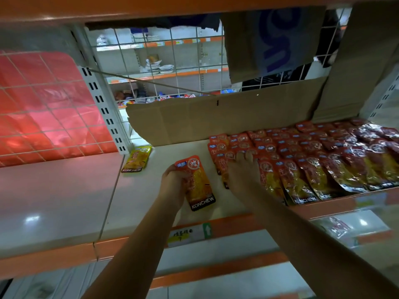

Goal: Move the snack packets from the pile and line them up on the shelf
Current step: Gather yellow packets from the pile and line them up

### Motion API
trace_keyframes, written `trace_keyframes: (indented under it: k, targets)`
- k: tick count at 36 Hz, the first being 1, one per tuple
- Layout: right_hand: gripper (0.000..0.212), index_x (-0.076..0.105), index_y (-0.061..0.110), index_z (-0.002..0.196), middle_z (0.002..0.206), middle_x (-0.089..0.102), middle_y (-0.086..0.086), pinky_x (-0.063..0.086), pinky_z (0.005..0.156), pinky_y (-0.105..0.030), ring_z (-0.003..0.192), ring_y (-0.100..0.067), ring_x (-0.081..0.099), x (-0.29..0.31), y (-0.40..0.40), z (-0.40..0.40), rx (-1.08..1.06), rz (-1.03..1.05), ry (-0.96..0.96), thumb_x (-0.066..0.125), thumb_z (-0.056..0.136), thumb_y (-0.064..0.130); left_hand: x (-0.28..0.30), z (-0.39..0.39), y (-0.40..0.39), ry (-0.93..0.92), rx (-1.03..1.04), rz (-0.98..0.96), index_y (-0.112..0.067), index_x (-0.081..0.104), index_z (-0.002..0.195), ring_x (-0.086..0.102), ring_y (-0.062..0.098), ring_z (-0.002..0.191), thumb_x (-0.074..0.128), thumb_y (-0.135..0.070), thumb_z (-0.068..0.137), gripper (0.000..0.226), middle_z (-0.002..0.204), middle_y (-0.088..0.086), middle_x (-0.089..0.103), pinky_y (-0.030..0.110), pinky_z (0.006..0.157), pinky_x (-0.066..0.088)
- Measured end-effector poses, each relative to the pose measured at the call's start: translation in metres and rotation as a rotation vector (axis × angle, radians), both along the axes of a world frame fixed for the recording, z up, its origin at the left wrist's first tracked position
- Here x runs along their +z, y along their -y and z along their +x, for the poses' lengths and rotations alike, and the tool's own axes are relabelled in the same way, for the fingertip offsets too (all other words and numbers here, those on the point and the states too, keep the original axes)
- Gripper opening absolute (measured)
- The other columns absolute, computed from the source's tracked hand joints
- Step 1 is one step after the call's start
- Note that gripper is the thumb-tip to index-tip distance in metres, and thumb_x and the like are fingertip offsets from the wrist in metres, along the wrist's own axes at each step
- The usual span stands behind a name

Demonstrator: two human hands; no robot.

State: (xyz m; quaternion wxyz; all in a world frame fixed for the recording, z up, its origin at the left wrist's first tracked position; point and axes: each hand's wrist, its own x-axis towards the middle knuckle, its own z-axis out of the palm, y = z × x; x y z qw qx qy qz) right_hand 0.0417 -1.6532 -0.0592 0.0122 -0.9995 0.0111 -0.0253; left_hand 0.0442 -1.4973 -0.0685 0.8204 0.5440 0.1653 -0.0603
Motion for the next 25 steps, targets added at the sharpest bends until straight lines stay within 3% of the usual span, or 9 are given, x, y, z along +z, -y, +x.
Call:
trace_keyframes:
  k: [7, 10, 12, 14, 16, 18, 21, 25]
  targets:
    - [0.032, 0.059, 0.013, 0.120, 0.130, 0.044, -0.009, 0.039, 0.098, -0.037, 0.120, -0.027, 0.036, 0.000, 0.031, -0.010, 0.030, 0.162, 0.182, 0.050, 0.089, 0.014, -0.003, 0.003, 0.036, 0.104, -0.046, 0.125, 0.004, 0.055, 0.114, 0.063, 0.030, 0.087, 0.043, 0.020, 0.079, 0.040, 0.097, 0.017, 0.064, 0.034, 0.065, 0.053]
    - [0.041, 0.056, 0.013, 0.126, 0.133, 0.042, -0.007, 0.038, 0.101, -0.033, 0.122, -0.026, 0.035, 0.003, 0.048, -0.016, 0.020, 0.192, 0.198, 0.054, 0.085, 0.011, -0.008, 0.002, 0.057, 0.200, -0.110, 0.218, 0.002, 0.053, 0.121, 0.063, 0.031, 0.097, 0.048, 0.016, 0.083, 0.041, 0.105, 0.017, 0.064, 0.030, 0.065, 0.057]
    - [0.044, 0.054, 0.015, 0.130, 0.135, 0.042, -0.006, 0.038, 0.102, -0.031, 0.124, -0.024, 0.034, 0.005, 0.057, -0.019, 0.006, 0.205, 0.201, 0.055, 0.085, 0.010, -0.010, 0.001, 0.069, 0.202, -0.112, 0.282, -0.005, 0.041, 0.134, 0.059, 0.023, 0.099, 0.050, 0.013, 0.085, 0.053, 0.112, 0.011, 0.059, 0.025, 0.064, 0.055]
    - [0.045, 0.053, 0.015, 0.130, 0.134, 0.042, -0.005, 0.038, 0.100, -0.032, 0.125, -0.024, 0.034, 0.005, 0.063, -0.021, -0.009, 0.209, 0.198, 0.056, 0.086, 0.011, -0.012, 0.002, 0.079, 0.238, -0.114, 0.398, -0.015, 0.029, 0.142, 0.053, 0.016, 0.100, 0.051, 0.010, 0.087, 0.064, 0.109, 0.002, 0.056, 0.024, 0.067, 0.052]
    - [0.041, 0.055, 0.014, 0.128, 0.132, 0.042, -0.005, 0.038, 0.098, -0.031, 0.123, -0.023, 0.034, 0.004, 0.067, -0.022, -0.014, 0.206, 0.207, 0.054, 0.087, 0.013, -0.017, 0.003, 0.085, 0.292, -0.138, 0.543, -0.021, 0.027, 0.142, 0.052, 0.013, 0.102, 0.051, 0.005, 0.089, 0.064, 0.102, -0.009, 0.052, 0.027, 0.075, 0.052]
    - [0.039, 0.056, 0.013, 0.127, 0.131, 0.043, -0.005, 0.037, 0.100, -0.030, 0.122, -0.023, 0.035, 0.002, 0.069, -0.023, -0.014, 0.220, 0.213, 0.053, 0.087, 0.014, -0.022, 0.003, 0.089, 0.308, -0.152, 0.644, -0.027, 0.030, 0.141, 0.052, 0.011, 0.104, 0.051, 0.000, 0.089, 0.062, 0.108, -0.011, 0.052, 0.035, 0.088, 0.051]
    - [0.039, 0.057, 0.011, 0.125, 0.127, 0.045, -0.007, 0.037, 0.099, -0.034, 0.120, -0.024, 0.036, -0.001, 0.070, -0.024, 0.001, 0.238, 0.215, 0.054, 0.086, 0.012, -0.027, 0.005, 0.092, 0.333, -0.183, 0.849, -0.026, 0.036, 0.140, 0.053, 0.020, 0.115, 0.055, -0.011, 0.087, 0.058, 0.124, 0.000, 0.055, 0.043, 0.098, 0.047]
    - [0.041, 0.056, 0.009, 0.125, 0.126, 0.045, -0.007, 0.036, 0.099, -0.032, 0.121, -0.023, 0.035, -0.002, 0.068, -0.025, 0.031, 0.260, 0.190, 0.054, 0.085, 0.010, -0.029, 0.009, 0.091, 0.375, -0.251, 1.235, -0.017, 0.030, 0.143, 0.038, 0.026, 0.125, 0.056, -0.028, 0.091, 0.059, 0.134, 0.010, 0.044, 0.037, 0.104, 0.036]
